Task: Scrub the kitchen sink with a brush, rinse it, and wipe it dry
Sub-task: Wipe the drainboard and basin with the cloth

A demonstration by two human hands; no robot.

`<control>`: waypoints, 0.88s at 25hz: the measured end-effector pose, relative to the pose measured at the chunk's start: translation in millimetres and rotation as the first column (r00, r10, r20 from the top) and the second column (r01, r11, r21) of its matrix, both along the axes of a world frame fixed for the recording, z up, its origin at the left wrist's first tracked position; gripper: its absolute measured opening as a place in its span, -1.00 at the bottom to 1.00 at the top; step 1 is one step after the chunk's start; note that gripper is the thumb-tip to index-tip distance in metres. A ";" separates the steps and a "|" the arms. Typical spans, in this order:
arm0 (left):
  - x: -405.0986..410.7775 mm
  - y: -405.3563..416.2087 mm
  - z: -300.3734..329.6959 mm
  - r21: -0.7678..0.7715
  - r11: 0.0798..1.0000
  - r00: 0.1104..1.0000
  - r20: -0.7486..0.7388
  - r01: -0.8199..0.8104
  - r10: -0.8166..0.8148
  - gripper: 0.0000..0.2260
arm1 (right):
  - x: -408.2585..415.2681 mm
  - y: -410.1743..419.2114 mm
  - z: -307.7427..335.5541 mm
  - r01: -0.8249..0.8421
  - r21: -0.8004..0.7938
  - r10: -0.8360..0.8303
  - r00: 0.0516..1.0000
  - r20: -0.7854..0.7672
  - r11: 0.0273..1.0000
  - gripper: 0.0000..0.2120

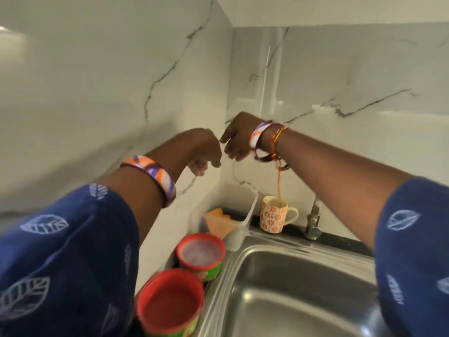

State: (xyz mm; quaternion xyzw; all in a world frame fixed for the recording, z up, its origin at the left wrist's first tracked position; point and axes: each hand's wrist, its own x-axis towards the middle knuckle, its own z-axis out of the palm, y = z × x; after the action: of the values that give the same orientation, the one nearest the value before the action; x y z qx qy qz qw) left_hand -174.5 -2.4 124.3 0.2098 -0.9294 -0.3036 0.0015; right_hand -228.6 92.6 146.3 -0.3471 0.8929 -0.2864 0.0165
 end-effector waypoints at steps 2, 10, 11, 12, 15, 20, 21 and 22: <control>30.3 1.3 7.4 -0.013 1.000 0.995 -0.095 0.015 -0.016 -0.82 | 28.8 4.6 9.4 -0.078 -0.049 0.078 0.997 0.003 0.996 -0.74; 171.5 -6.4 -39.1 -0.078 0.987 0.990 -0.027 -0.140 0.139 -0.81 | 144.7 -5.5 -59.7 -0.435 -0.062 0.437 0.869 0.233 0.898 -0.70; 184.0 -6.4 -53.3 -0.081 0.984 0.987 0.022 -0.160 0.162 -0.82 | 155.3 -7.6 -74.9 -0.458 -0.059 0.455 0.847 0.274 0.887 -0.72; 195.3 -5.9 -67.9 -0.072 0.982 0.981 0.072 -0.177 0.182 -0.85 | 163.8 -9.3 -92.7 -0.479 -0.033 0.465 0.831 0.304 0.877 -0.76; 229.2 -1.9 -118.2 -0.044 0.966 0.940 0.220 -0.256 0.260 -0.94 | 186.9 -3.8 -148.7 -0.546 0.277 0.444 0.822 0.356 0.790 -0.88; 275.0 26.3 -198.4 0.169 0.885 0.895 0.193 -0.434 0.402 -0.79 | 227.1 37.7 -215.4 -0.549 0.607 0.488 0.825 0.285 0.574 -0.64; 279.8 34.6 -207.4 0.228 0.853 0.881 0.185 -0.470 0.436 -0.83 | 233.1 44.6 -221.2 -0.524 0.621 0.516 0.829 0.215 0.583 -0.66; 281.9 41.9 -214.1 0.273 0.823 0.867 0.194 -0.498 0.460 -0.84 | 238.2 49.1 -226.1 -0.506 0.615 0.520 0.836 0.176 0.605 -0.66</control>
State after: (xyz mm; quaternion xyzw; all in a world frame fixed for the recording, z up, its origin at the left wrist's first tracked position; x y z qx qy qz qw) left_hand 107.3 39.5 -89.8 0.4518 -0.7848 -0.4240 -0.0113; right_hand 9.6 141.7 -79.7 -0.5639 0.7980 0.0553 0.2053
